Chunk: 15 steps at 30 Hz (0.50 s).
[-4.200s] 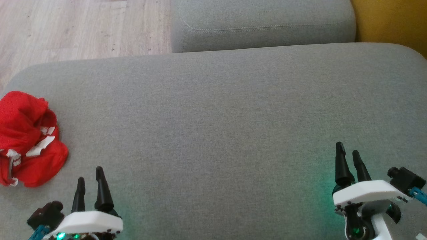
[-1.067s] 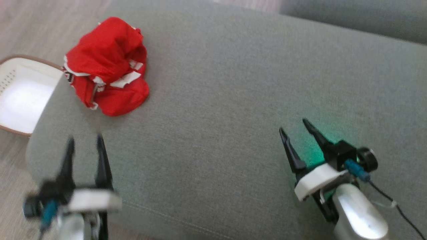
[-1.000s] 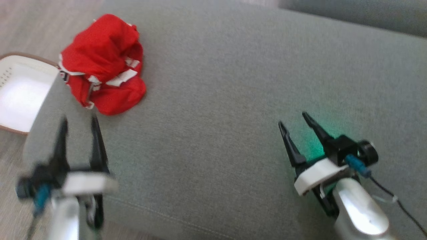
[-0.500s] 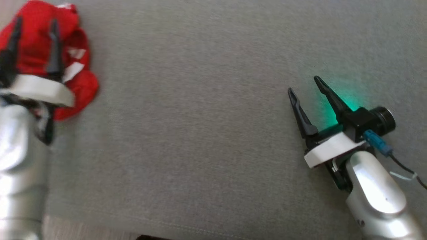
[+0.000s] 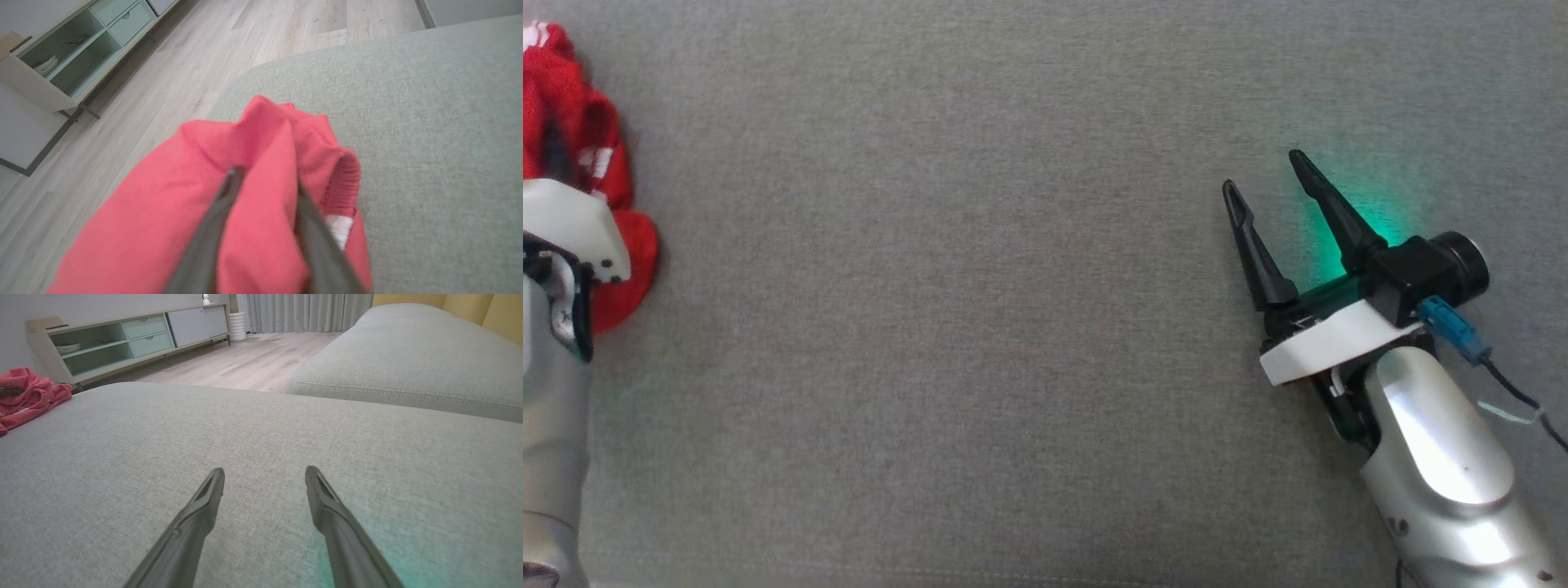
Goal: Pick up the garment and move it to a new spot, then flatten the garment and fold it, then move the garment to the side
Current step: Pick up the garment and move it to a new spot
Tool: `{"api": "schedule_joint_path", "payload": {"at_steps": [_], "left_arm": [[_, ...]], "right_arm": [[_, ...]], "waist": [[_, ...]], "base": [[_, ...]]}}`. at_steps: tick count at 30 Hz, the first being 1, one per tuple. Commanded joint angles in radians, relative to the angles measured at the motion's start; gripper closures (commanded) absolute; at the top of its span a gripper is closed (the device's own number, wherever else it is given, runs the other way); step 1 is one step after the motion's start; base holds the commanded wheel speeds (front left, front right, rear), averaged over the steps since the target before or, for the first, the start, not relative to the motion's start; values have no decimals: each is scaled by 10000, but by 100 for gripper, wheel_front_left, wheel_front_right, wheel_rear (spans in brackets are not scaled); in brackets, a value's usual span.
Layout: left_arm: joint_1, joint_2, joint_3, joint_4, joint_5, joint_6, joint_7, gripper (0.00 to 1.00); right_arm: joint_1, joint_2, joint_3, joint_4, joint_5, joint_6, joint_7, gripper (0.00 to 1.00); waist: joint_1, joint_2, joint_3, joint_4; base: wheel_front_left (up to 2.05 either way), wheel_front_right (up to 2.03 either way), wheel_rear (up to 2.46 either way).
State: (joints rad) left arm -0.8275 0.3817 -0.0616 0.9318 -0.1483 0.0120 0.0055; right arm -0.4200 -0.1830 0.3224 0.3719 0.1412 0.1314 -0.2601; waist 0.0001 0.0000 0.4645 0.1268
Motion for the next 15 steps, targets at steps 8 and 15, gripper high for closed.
{"api": "schedule_joint_path", "payload": {"at_steps": [8,15], "left_arm": [[-774,703,-103,-1042,379,108,-1410,100],[-1330,8,-855,-2506,448,-522,-2093,100]], "right_arm": [[360,419,11,130,132,-7,-17,0],[689,811,-113,360,198,-7,-17,0]], "waist": [[-1,0,-591,-593],[-1,0,-1426,-1537]], "base": [[0,0,0],[0,0,0]]}}
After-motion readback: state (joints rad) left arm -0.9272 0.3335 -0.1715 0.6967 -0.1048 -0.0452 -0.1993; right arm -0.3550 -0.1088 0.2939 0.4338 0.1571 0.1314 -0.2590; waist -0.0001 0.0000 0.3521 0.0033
